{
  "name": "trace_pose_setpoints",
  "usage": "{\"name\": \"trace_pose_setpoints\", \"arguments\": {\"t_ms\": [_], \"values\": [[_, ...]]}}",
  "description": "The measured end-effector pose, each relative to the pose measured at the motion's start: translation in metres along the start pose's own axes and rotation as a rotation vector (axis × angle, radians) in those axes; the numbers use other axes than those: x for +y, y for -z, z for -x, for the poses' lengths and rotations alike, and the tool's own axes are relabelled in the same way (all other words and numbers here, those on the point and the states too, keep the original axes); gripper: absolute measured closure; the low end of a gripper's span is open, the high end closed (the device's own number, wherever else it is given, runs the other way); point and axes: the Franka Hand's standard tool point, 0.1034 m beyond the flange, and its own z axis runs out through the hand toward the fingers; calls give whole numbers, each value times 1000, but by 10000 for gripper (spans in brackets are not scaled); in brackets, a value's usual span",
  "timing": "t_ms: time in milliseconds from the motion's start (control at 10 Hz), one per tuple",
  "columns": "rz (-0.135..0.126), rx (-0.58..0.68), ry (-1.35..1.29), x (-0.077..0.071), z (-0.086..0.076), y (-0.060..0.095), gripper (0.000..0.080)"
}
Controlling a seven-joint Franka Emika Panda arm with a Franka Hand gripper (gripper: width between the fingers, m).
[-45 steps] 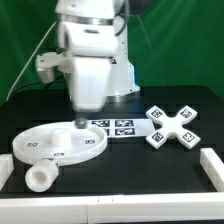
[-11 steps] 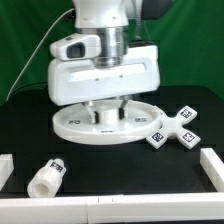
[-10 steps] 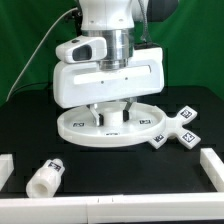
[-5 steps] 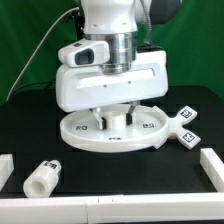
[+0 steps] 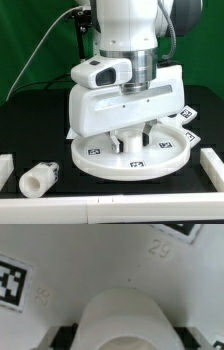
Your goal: Assemble round table
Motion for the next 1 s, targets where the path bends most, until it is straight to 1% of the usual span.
{"name": "trace_pose_setpoints", "arguments": {"t_ms": [100, 200, 300, 500, 600, 700, 800, 1000], "values": [[0, -1, -1, 0, 0, 0, 393], [-1, -2, 1, 0, -2, -3, 393], [0, 0, -1, 0, -13, -8, 393], [4, 10, -36, -9, -36, -18, 393], [12, 26, -50, -11, -42, -24, 393], [29, 56, -62, -9, -47, -26, 393], [36, 74, -76, -8, -48, -27, 393], [42, 84, -84, -7, -49, -26, 393]]}}
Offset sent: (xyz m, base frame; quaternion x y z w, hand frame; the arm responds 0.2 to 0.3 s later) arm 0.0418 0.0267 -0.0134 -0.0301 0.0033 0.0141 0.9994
